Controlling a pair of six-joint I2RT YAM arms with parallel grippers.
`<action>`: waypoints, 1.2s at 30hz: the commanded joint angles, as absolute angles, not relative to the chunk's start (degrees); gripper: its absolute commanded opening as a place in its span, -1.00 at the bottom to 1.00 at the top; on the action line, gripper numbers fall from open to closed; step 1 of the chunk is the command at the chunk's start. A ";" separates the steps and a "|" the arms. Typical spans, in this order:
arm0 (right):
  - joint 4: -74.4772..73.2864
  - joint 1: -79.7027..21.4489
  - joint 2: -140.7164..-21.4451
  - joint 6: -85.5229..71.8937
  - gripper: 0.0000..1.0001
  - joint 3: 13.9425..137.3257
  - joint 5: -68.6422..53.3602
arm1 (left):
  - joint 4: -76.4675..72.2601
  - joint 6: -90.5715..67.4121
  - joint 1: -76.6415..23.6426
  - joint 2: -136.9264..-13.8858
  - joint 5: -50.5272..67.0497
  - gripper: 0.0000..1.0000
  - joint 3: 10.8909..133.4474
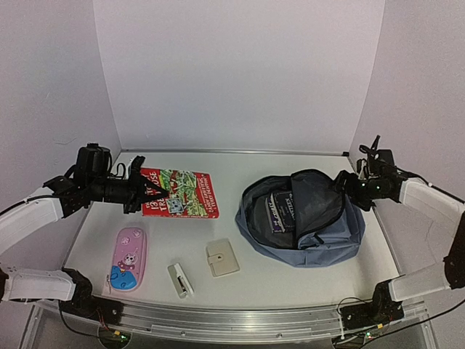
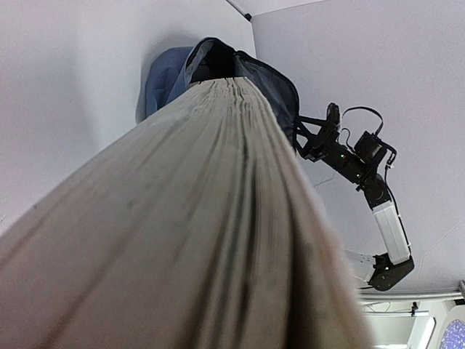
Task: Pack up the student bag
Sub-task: Place the book in the student bag.
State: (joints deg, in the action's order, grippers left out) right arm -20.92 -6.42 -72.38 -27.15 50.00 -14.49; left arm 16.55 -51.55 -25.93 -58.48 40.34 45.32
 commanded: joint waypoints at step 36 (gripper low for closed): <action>-15.91 -6.48 -64.46 -30.56 -1.00 54.57 -29.48 | -18.29 -62.71 -42.31 -88.74 29.02 -1.00 57.74</action>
State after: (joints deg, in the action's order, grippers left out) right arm -17.49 -6.50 -68.02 -29.64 48.74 -27.09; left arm -5.03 -60.60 -40.07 -83.66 29.57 50.07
